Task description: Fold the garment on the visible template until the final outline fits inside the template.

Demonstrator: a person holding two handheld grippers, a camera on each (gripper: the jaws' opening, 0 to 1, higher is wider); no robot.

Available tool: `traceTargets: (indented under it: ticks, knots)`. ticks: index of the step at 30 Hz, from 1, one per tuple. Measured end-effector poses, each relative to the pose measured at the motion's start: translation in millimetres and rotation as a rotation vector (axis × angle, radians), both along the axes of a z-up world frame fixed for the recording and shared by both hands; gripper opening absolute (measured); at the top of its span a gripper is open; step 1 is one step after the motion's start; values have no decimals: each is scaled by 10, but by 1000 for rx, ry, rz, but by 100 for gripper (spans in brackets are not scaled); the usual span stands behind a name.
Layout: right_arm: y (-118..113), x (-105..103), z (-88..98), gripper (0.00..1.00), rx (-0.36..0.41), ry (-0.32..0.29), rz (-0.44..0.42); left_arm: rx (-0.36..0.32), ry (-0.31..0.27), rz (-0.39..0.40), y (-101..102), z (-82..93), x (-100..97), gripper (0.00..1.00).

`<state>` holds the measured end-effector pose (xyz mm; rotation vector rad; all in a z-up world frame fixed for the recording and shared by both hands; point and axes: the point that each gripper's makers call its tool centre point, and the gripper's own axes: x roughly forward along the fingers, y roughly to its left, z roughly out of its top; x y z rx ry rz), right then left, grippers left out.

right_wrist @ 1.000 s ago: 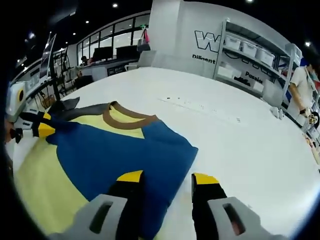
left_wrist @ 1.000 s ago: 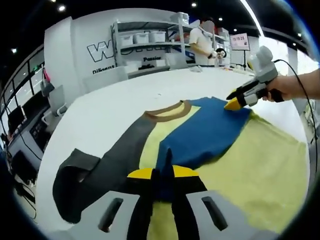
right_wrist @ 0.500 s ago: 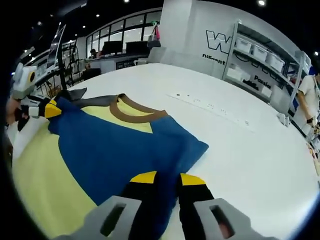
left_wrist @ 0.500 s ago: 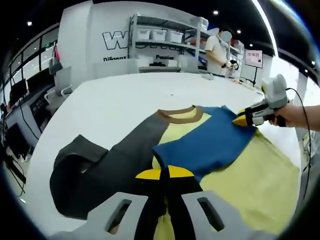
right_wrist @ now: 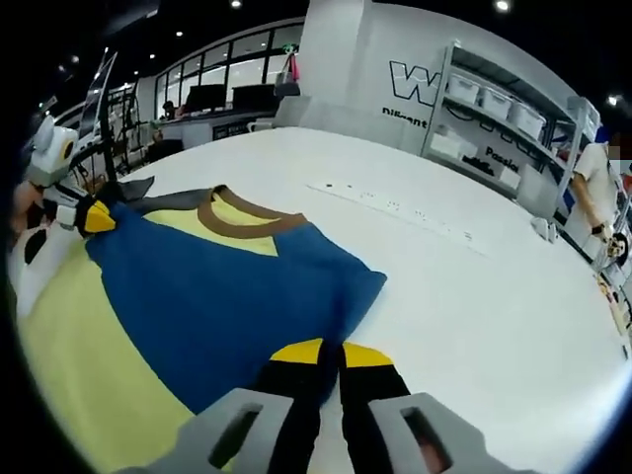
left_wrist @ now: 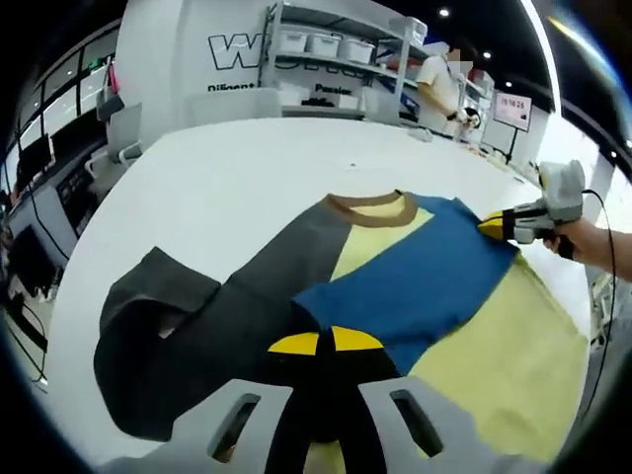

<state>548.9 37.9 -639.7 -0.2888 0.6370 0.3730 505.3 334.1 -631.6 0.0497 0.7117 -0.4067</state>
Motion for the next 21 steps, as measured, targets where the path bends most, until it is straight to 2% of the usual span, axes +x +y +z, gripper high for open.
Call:
traceTargets:
  ticks: [1, 3, 6, 9, 12, 15, 17, 21]
  knots:
    - [-2, 4, -1, 0, -6, -1, 1, 11, 4, 1, 15, -21, -4, 0]
    - [-35, 24, 0, 0, -38, -7, -5, -22, 3, 18, 19, -7, 3, 0]
    - [-31, 29, 0, 0, -40, -7, -3, -18, 2, 4, 18, -4, -3, 0]
    - [-30, 28, 8, 0, -83, -9, 16, 12, -34, -19, 25, 16, -7, 0]
    - [-55, 30, 20, 0, -81, -9, 0, 31, -57, -16, 53, 34, -5, 1]
    - [-181, 103, 367, 0, -31, -142, -83, 11, -81, 45, 203, 202, -71, 2]
    - [-171, 78, 450, 1, -31, -146, -85, 20, -98, 51, 292, 270, -99, 4]
    - [-53, 25, 504, 0, 49, -136, -101, 18, -115, 81, 426, 336, -98, 3]
